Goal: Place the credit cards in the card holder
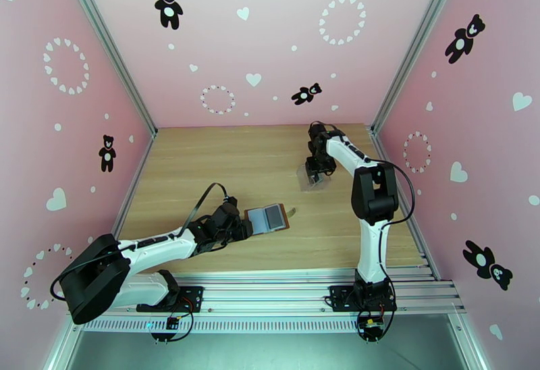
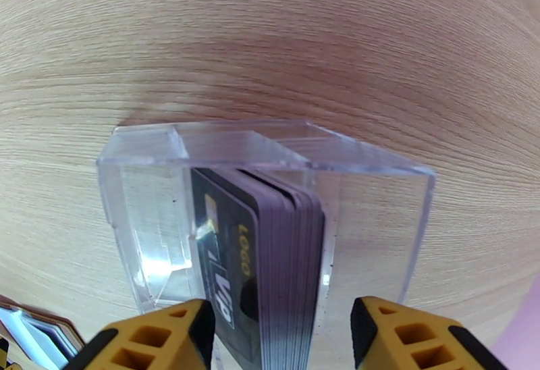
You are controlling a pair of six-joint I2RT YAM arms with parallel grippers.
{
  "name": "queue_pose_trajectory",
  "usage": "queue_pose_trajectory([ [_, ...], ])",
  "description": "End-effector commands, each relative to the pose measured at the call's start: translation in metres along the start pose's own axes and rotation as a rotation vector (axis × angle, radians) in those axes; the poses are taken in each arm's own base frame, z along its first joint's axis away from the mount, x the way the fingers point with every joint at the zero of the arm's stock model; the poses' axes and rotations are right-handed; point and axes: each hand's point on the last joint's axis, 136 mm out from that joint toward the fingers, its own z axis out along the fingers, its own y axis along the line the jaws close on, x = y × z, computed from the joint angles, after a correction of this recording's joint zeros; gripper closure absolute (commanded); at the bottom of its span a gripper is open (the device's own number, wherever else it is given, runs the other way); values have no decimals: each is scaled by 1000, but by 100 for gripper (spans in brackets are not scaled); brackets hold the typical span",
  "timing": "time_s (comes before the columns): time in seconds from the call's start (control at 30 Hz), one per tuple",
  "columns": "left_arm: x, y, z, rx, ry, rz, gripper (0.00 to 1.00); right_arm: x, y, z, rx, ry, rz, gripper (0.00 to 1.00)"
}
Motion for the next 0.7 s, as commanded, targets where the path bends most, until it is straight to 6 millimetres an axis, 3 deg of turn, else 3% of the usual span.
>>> queue_pose_trajectory([
  [0.0, -1, -4, -3, 3, -11, 5, 47, 2, -9, -2, 52, 21, 8, 41],
  [0.67, 0, -3, 1, 2, -6, 6, 47, -2, -20, -9, 119, -6, 23, 45],
])
